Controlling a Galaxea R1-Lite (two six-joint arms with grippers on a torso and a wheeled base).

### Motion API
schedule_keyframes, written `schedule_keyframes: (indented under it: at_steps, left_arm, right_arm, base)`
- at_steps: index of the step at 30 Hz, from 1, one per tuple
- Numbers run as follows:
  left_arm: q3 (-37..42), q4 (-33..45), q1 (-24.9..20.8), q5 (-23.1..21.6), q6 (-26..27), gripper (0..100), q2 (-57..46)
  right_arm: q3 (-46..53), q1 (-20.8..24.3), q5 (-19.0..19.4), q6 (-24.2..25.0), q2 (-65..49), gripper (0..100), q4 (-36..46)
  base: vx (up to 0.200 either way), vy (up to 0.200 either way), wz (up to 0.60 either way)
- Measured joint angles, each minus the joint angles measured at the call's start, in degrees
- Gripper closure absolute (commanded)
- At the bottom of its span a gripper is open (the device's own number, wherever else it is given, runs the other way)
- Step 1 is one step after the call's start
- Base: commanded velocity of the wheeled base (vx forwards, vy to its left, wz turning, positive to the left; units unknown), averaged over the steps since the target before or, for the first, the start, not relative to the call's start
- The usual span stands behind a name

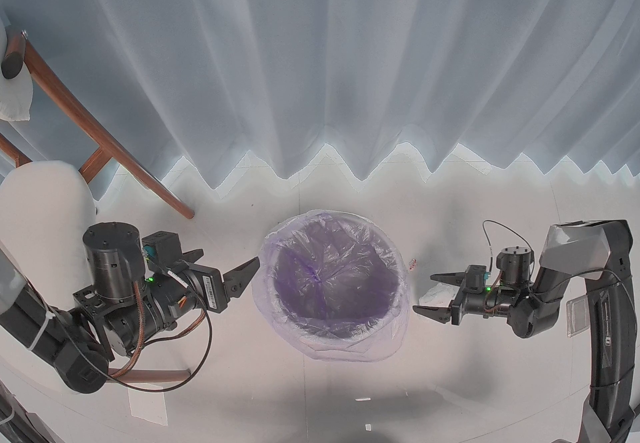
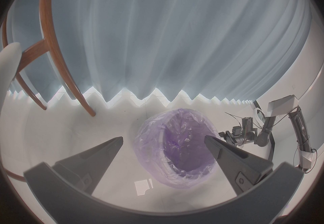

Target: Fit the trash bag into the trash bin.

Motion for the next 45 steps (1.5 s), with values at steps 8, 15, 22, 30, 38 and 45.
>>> schedule_keyframes:
  at_steps: [8,15,22,30,38,45]
  left_arm:
    - [3.34,-4.96,1.18,-0.01,-0.52,0,-3.88]
    - [6.89,-15.88,3.23,-0.12,-3.64,0,-6.11]
    - [11.34,-19.27,4.38,-1.35,-12.57,0,-11.41]
    - [13.75,-19.36,4.74,-2.24,-27.49,0,-17.64]
    - [14.03,-14.65,3.58,-6.45,-35.54,0,-20.61]
    - [13.75,-11.23,2.84,-12.15,-37.19,0,-21.71]
  right_arm:
    - [22.58,-1.22,-4.06,6.13,-8.68,0,-13.65]
    - [40.19,-1.84,-11.56,12.7,-23.21,0,-17.92]
    - [46.91,-2.16,-23.84,23.02,-40.55,0,-16.86]
    - [48.7,-1.82,-27.58,25.77,-58.88,0,7.51]
    - [47.43,-0.41,-29.93,26.44,-71.61,0,31.56]
    - [40.68,0.55,-32.74,26.58,-69.16,0,31.32]
  base:
    - [0.0,0.0,0.0]
    - [0.0,0.0,0.0]
    - [0.0,0.0,0.0]
    - [0.0,0.0,0.0]
    - [-0.15,0.0,0.0]
    - [-0.2,0.0,0.0]
